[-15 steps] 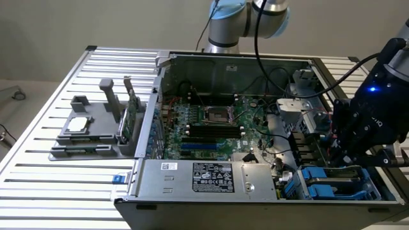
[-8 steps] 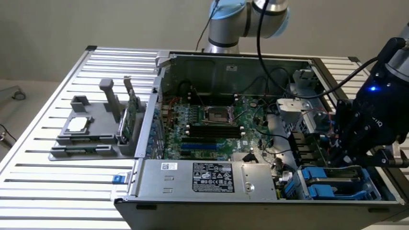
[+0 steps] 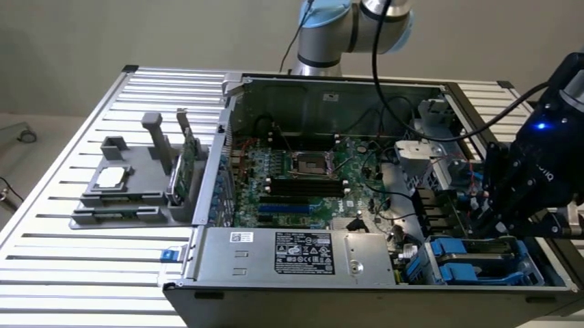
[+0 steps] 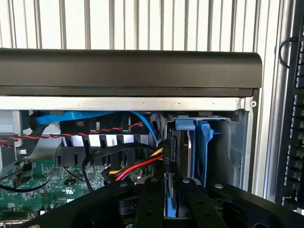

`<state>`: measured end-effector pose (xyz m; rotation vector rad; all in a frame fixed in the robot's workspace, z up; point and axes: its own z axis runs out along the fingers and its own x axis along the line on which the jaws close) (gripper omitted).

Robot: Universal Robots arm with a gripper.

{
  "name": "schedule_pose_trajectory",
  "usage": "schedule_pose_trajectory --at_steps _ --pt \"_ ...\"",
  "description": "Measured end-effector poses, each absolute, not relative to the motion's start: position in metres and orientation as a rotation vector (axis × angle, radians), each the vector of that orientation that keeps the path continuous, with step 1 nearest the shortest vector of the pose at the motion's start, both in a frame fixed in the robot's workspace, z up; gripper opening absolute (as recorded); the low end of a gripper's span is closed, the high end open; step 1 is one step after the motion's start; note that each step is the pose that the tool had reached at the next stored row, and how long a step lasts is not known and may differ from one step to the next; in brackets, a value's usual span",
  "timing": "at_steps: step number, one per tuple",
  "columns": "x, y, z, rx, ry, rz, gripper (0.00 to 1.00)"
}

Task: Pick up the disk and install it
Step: 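Insert the second disk wire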

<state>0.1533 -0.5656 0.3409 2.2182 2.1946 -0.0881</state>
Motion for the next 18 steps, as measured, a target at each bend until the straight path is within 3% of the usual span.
schedule_pose_trajectory --at_steps 18 --pt "0.167 -0.566 0.338 2.27 2.204 -0.197 0.17"
